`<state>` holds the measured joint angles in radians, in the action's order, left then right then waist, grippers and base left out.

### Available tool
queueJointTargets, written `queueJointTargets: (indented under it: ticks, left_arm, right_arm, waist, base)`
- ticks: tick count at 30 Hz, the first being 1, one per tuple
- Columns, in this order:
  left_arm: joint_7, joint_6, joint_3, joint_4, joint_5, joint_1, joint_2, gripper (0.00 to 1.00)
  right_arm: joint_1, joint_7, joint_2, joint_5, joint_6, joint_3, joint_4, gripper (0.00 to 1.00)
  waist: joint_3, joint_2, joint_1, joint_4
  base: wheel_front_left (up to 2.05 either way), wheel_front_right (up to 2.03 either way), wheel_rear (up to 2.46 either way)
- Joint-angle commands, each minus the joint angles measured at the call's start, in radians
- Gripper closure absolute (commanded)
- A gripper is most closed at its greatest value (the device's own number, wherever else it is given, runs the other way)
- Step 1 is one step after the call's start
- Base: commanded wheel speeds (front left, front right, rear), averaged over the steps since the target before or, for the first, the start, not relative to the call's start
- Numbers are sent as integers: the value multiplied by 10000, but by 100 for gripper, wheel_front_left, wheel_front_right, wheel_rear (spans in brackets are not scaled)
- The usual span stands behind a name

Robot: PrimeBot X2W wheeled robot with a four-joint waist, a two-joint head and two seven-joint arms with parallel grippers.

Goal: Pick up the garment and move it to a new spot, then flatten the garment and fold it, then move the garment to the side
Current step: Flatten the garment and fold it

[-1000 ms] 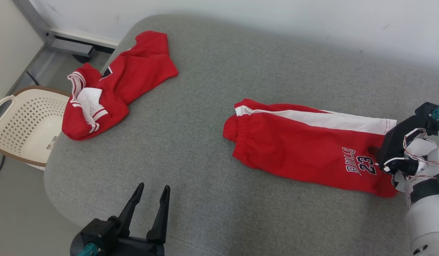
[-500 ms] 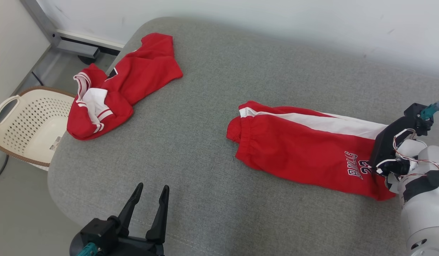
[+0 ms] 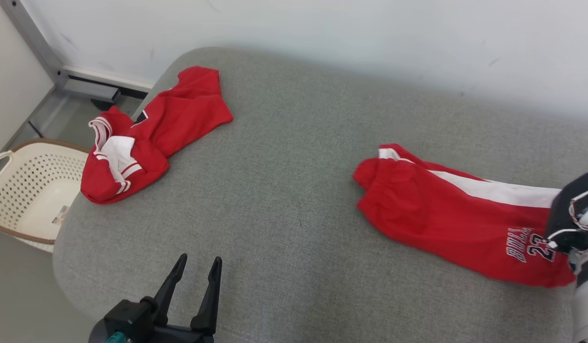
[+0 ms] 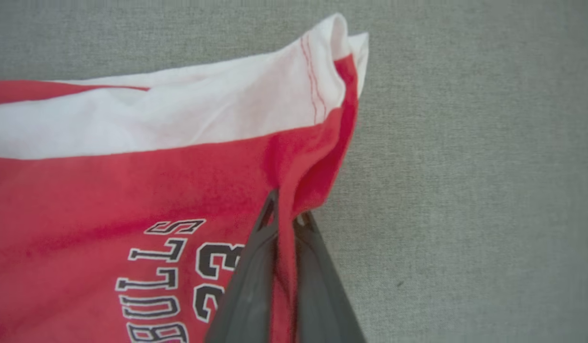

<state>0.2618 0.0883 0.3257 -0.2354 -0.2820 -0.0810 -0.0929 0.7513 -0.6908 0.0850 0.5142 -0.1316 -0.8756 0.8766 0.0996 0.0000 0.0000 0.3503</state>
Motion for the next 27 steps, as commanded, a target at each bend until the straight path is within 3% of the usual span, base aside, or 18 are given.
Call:
queueJointTargets:
  ticks: [1,8,14,27]
  left_arm:
    - [51,2,-49,1,30,123,-75,0]
    - [51,30,58,-18,50,203,-106,0]
    - [51,40,144,-32,16,270,-152,0]
    - [30,13,321,-102,-112,156,-142,0]
  right_arm:
    - [-109,-35,98,65,14,-34,-91,100]
    - [-430,-370,259,451,14,-68,-952,100]
    - [-608,-762,16,429,14,136,-1478,100]
    - [-76,-789,-330,-718,14,1853,-470,100]
  waist:
    - [-127,0,0,-97]
    - [-353,0,0,-181]
    - [-529,0,0,-110]
    - [-601,0,0,382]
  base:
    - [0,0,0]
    - [0,0,0]
    - [0,0,0]
    - [0,0,0]
